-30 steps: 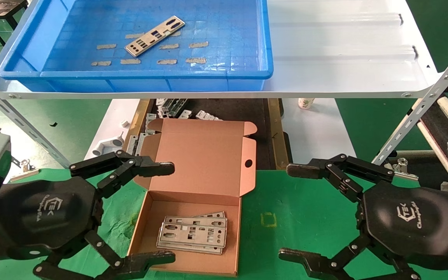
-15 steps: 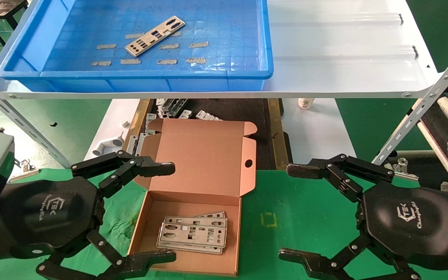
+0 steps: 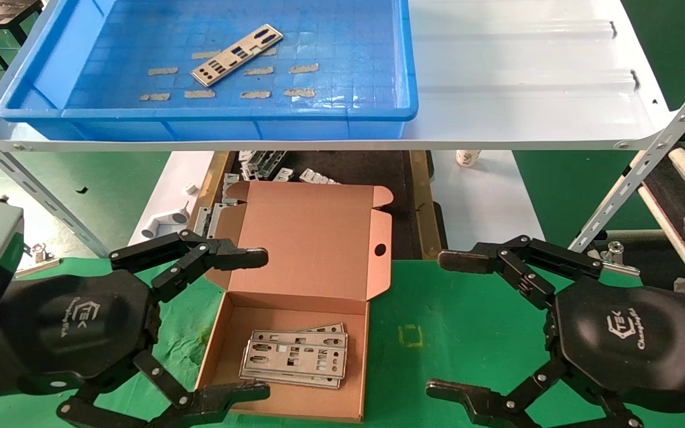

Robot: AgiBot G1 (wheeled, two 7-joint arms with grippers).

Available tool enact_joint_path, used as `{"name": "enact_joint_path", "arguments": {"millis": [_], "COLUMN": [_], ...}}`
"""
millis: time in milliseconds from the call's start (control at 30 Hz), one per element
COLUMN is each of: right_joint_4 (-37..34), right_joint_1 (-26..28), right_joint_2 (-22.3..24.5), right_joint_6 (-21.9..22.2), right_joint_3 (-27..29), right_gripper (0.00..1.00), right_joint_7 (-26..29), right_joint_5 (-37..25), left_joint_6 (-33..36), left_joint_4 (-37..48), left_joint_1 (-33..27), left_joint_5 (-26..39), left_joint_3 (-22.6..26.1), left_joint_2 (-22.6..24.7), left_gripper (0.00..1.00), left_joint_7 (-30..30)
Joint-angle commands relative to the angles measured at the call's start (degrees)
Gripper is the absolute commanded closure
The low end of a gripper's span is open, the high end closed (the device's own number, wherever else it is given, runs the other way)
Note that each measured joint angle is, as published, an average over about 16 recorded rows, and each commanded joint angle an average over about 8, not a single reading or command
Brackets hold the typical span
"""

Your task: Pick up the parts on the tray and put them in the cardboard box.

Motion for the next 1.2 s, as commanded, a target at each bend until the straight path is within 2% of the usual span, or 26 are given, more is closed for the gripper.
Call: {"name": "enact_joint_path", "arguments": {"millis": [33, 1200], "right_joint_4": [0.00, 0.00], "right_joint_1": [0.00, 0.00], "right_joint_2": [0.00, 0.00], "right_joint_6": [0.00, 0.00], "right_joint_3": [0.00, 0.00], "right_gripper": [0.00, 0.00], "right_joint_7": [0.00, 0.00], "right_joint_5": [0.00, 0.02], "left_joint_6": [0.00, -0.01], "left_joint_4": [0.01, 0.07], "left_joint_1": [-0.01, -0.04], "left_joint_5": [0.01, 0.02], "left_joint_3": [0.01, 0.07], "left_joint_2": [0.01, 0.03], "left_gripper": [0.00, 0.00], "left_joint_7": [0.01, 0.06]}}
